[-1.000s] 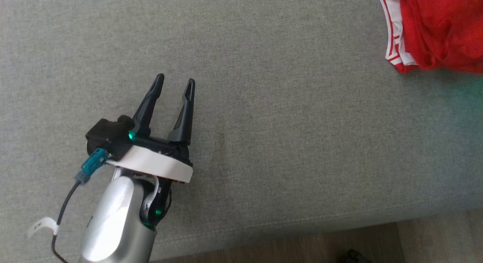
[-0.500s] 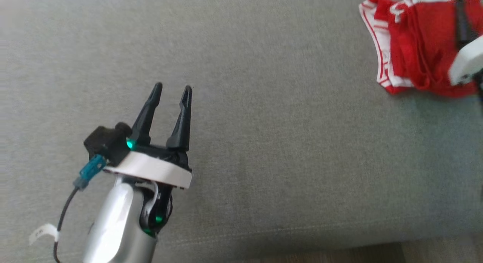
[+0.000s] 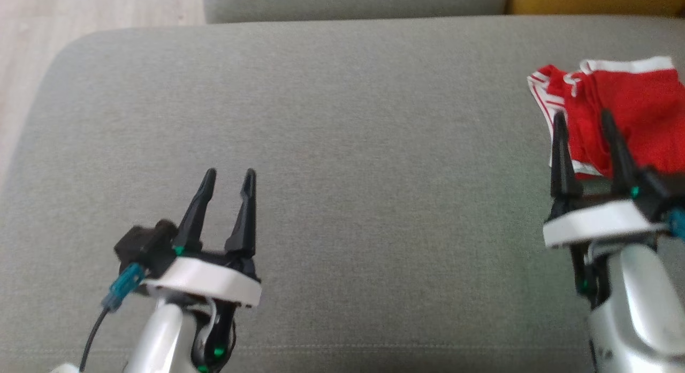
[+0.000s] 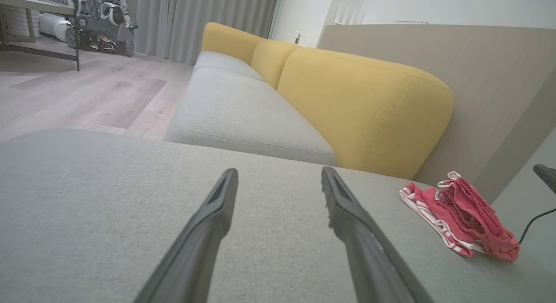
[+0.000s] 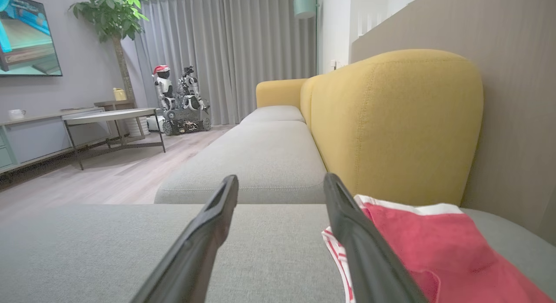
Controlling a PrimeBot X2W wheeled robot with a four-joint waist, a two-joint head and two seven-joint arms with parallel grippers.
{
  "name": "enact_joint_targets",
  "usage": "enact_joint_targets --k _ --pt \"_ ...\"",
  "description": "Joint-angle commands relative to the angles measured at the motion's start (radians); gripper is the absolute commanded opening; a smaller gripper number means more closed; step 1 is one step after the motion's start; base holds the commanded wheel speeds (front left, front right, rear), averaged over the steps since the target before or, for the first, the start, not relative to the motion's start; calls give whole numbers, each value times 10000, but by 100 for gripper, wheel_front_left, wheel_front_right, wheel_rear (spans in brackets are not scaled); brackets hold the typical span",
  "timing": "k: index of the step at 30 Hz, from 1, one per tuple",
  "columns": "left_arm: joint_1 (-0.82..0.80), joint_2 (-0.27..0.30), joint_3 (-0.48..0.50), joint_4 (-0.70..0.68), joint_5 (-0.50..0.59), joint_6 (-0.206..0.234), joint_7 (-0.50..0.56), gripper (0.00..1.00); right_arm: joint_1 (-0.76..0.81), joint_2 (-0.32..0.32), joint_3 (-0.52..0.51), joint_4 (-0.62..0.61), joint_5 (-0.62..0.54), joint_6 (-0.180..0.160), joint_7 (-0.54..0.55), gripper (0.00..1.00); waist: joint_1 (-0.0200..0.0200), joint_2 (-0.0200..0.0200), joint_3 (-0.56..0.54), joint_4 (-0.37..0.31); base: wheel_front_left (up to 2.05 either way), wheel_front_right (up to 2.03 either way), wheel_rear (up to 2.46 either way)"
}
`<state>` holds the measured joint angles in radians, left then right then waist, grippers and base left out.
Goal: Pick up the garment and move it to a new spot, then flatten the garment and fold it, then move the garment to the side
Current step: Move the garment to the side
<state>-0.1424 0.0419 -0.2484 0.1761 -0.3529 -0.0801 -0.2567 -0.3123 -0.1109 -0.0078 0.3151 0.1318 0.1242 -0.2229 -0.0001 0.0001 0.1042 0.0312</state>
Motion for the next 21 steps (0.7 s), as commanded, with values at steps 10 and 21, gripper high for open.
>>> enact_joint_targets --k 10,21 --pt "785 83 719 -563 601 129 -51 100 1819 552 -73 -1644 -409 65 -384 100 1 -1 -706 371 0 0 0" --pt "1115 83 874 -1056 734 496 -51 100 2399 604 -134 -2076 -243 65 -387 100 1 -1 -887 364 0 0 0"
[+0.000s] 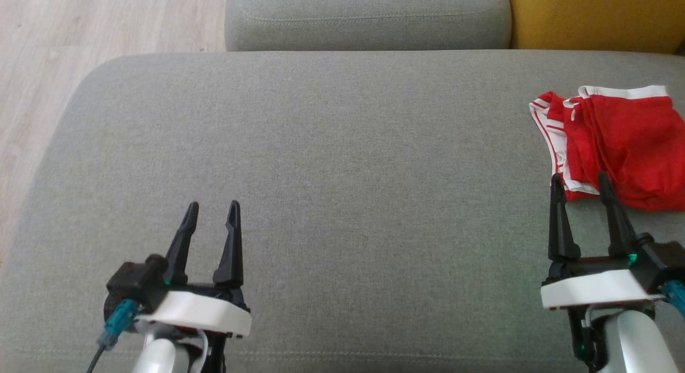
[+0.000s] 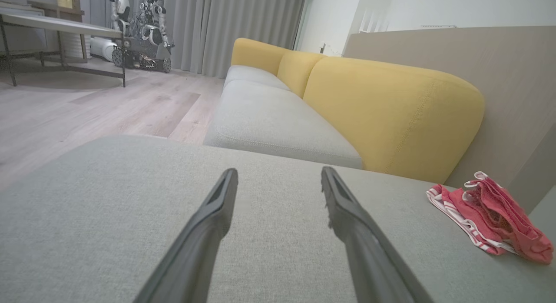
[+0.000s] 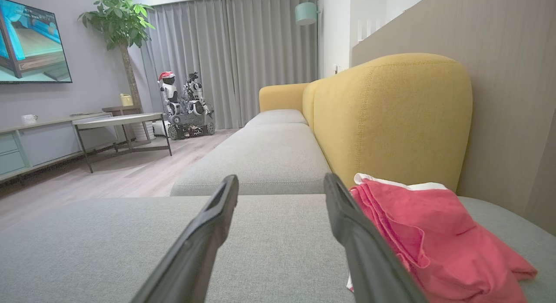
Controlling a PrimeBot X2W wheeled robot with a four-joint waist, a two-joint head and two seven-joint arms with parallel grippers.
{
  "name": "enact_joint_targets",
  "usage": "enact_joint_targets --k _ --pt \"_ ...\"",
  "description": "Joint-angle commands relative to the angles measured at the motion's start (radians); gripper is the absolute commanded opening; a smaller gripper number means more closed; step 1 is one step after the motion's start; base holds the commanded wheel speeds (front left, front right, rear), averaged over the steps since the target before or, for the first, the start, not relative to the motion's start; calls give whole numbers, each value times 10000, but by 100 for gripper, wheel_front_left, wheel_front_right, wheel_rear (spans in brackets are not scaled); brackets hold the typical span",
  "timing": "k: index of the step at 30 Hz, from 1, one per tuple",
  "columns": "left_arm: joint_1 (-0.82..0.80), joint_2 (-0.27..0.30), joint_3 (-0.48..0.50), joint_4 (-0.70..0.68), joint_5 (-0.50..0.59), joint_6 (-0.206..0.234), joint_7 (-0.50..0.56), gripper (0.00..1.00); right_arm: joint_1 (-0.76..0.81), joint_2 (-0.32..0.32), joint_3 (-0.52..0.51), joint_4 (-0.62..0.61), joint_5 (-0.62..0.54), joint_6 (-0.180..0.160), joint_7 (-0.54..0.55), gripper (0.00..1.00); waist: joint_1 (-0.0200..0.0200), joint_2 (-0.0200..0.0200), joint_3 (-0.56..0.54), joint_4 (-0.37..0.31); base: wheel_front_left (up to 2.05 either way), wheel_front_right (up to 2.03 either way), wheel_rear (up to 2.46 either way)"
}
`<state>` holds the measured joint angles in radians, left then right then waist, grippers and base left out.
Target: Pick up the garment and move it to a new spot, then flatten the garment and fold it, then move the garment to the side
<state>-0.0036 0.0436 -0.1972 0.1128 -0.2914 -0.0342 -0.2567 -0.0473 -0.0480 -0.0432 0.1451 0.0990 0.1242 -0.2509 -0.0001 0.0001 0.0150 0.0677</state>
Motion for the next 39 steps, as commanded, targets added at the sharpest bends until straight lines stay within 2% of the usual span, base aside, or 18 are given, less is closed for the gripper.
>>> enact_joint_targets --k 1,6,13,26,27,31,39 --pt "-276 66 377 -538 197 44 -51 100 -256 -25 213 -381 95 65 -107 100 1 -1 11 -1 0 0 0" --pt "-112 66 400 -563 213 151 -51 100 -263 -24 243 -400 144 65 -108 100 1 -1 15 -22 0 0 0" --pt "-157 66 546 -256 -338 -106 -51 100 -278 -23 226 -408 183 65 -108 100 1 -1 48 -35 0 0 0" --pt "-291 66 777 -211 -666 -357 -51 100 -302 -23 276 -413 183 65 -108 100 1 -1 201 -49 0 0 0" --pt "192 0 431 109 -673 -311 0 0 -3 0 27 -69 155 0 0 0 1 -1 203 -49 0 0 0" --pt "446 -29 399 777 -713 -330 8 0 194 25 65 604 153 -2 44 0 1 -1 210 -52 0 0 0" --pt "362 12 521 801 -1552 -367 202 0 143 17 25 628 1115 2 267 0 1 -1 189 -92 0 0 0"
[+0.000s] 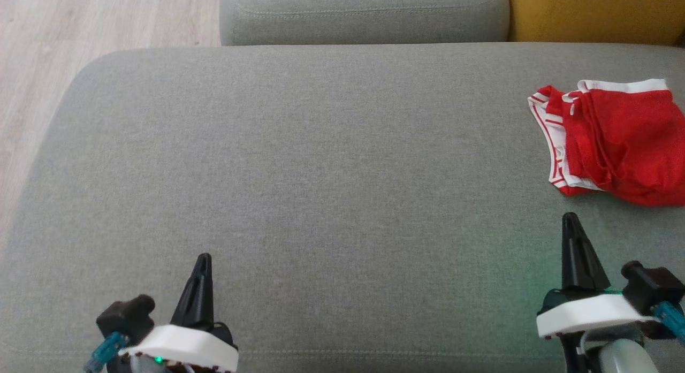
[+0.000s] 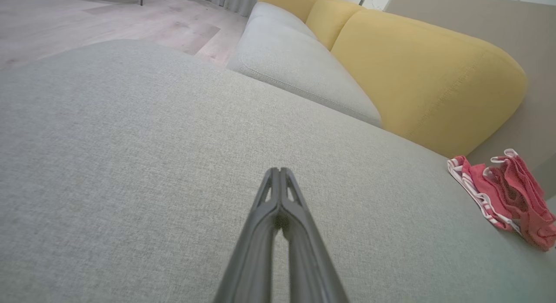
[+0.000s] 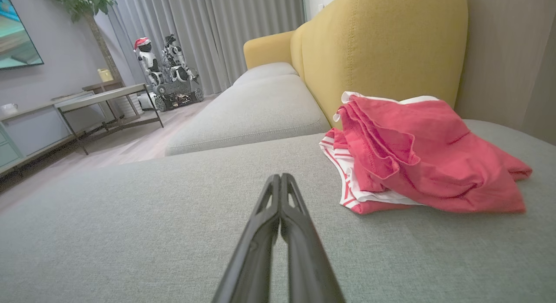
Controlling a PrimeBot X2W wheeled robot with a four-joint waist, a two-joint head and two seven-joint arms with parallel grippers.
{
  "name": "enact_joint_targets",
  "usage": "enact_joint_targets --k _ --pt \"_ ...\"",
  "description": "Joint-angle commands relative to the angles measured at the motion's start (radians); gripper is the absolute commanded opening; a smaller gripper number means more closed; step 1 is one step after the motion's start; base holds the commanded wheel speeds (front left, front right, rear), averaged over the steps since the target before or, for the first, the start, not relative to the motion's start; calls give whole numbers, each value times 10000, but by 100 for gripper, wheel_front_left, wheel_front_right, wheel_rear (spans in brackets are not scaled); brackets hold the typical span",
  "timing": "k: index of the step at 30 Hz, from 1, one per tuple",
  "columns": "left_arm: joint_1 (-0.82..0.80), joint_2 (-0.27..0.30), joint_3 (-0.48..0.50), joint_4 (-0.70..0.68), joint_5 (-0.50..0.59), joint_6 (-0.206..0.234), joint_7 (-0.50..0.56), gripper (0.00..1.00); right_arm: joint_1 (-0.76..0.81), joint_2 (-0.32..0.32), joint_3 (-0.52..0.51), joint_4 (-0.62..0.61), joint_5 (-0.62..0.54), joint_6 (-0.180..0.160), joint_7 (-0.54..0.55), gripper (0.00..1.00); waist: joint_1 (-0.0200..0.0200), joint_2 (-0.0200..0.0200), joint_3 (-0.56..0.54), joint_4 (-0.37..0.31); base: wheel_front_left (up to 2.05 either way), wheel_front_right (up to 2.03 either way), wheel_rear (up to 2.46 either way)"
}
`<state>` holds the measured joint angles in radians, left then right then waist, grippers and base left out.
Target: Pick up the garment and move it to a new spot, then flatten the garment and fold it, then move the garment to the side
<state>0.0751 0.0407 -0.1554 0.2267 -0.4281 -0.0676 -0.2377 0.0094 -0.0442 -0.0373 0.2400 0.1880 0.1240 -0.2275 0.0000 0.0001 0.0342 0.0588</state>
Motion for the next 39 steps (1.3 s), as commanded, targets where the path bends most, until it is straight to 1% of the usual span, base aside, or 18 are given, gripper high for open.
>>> enact_joint_targets --k 1,39 --pt "-438 46 119 -332 -289 -38 38 0 -431 -22 -41 -318 346 5 62 0 0 -1 -6 -9 0 0 0" --pt "-876 179 777 -163 -4092 -229 1014 0 -666 -47 -258 -202 4771 25 1116 0 0 -1 -103 -193 0 0 0"
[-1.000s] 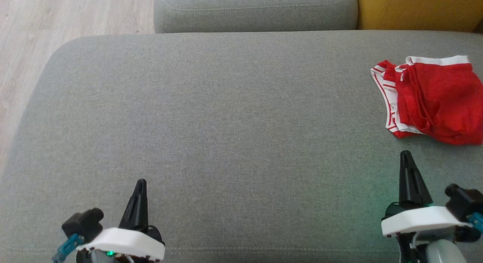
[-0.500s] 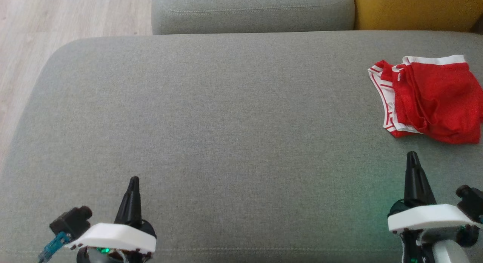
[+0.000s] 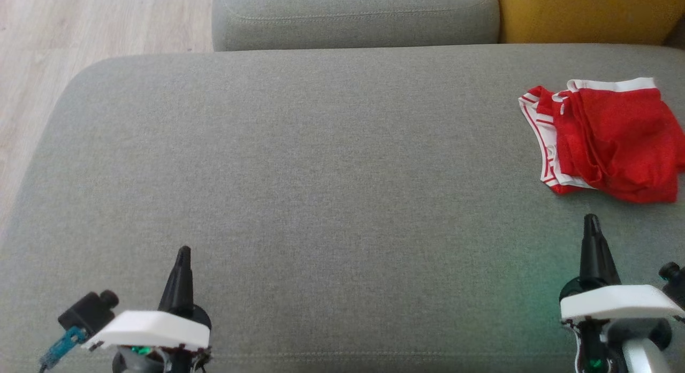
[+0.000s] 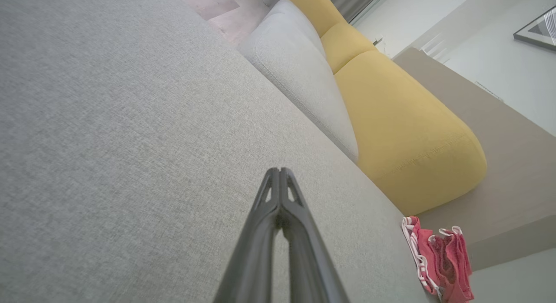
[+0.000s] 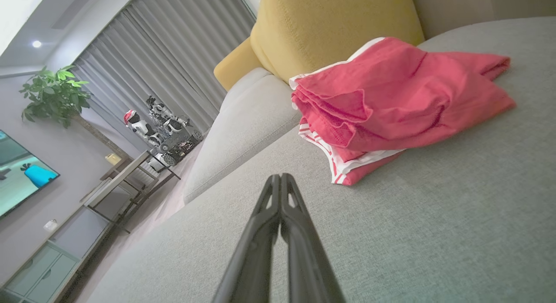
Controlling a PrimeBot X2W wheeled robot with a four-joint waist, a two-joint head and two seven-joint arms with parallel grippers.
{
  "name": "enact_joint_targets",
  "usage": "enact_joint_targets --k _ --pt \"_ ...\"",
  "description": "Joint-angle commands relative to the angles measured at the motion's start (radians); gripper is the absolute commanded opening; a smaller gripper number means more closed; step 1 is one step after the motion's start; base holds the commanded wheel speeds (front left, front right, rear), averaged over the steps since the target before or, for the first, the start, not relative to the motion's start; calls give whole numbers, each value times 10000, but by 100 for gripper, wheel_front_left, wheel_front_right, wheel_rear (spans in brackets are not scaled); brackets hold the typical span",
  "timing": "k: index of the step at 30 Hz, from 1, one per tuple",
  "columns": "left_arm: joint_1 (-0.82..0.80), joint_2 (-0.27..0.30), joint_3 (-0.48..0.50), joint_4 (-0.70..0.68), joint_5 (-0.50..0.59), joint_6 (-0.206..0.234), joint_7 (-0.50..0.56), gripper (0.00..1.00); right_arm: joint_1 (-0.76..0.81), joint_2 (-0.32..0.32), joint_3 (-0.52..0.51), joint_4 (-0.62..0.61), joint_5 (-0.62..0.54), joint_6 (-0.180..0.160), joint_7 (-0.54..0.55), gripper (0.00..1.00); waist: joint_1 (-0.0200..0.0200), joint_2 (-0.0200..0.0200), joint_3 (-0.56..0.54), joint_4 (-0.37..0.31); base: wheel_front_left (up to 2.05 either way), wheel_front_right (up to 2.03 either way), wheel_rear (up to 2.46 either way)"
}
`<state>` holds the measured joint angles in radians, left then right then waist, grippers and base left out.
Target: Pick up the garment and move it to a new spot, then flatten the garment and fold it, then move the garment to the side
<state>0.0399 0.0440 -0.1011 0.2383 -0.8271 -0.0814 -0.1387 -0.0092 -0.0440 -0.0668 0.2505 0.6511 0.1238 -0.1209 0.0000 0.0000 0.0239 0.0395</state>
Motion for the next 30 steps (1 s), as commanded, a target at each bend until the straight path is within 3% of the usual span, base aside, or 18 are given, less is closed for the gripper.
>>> enact_joint_targets --k 1,30 --pt "-536 149 254 -274 -203 -96 53 0 -486 -49 31 -304 260 27 79 0 0 0 -2 -4 0 0 0" --pt "-888 196 870 -148 -3214 -248 910 0 -678 -61 -156 -210 3837 43 942 0 0 0 -81 -154 0 0 0"
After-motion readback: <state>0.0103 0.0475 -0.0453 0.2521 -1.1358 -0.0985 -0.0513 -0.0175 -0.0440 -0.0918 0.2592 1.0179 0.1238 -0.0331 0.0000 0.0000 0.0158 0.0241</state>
